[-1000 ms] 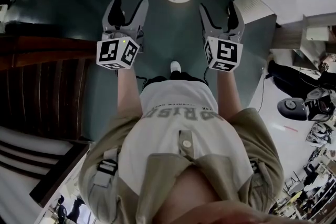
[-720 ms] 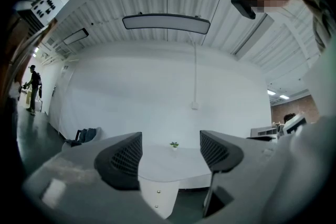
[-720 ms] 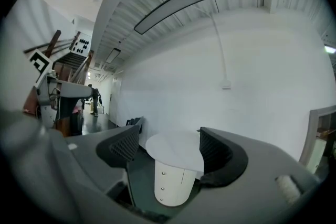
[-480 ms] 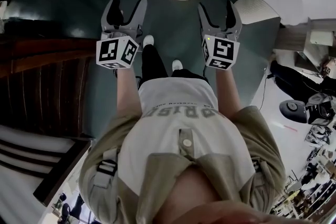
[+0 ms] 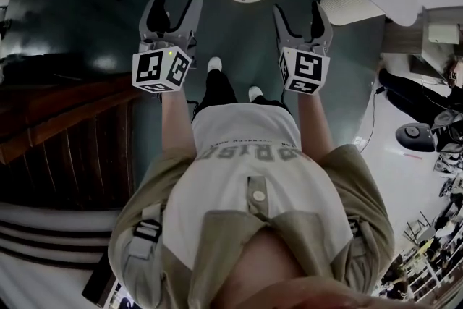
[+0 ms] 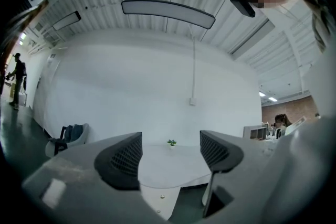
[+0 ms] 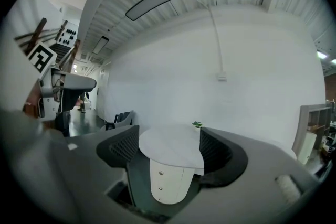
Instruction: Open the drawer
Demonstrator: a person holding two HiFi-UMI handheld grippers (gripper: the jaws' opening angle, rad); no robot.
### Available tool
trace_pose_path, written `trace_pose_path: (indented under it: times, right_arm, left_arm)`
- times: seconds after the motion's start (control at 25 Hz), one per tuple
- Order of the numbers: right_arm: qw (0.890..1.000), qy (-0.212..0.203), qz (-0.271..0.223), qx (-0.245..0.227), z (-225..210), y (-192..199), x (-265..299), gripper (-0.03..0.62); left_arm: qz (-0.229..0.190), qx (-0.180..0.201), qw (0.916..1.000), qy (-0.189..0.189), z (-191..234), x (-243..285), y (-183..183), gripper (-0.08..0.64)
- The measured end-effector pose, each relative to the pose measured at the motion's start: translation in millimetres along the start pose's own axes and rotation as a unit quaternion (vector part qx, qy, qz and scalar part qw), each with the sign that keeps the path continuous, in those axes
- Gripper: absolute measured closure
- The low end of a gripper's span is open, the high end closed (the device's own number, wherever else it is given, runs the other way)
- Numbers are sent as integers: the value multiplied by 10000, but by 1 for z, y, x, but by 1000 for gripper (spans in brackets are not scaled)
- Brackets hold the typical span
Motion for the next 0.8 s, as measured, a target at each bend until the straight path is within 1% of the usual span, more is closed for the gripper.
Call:
trace_pose_path:
  times: [0.24,0.4,0.64,0.8]
  right_arm:
    - [9996,277,70,1,22,-12,30,227]
    - [9985,491,231,10,40,-9,51,230]
    - [9953,763,583,101,68,15,87,236]
    - [9910,878,973,264,84,48,123,236]
  left_arm:
    - [126,-39,9996,232,40,26,-17,210]
    - [316,-71,9986,425,67,42,-18,210]
    - [598,-131,9958,675,105,62,-14,210]
    - [818,-157,9934,791,130,76,-1,210]
Point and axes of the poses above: the fingertips, and each gripper's own axes: x forward along the fingers, z to its left, y out of its underside, the point moved 6 cm from there along -x, backward along the fingers, and after that the axes turned 14 degrees about -x, right-handed, at the moved point
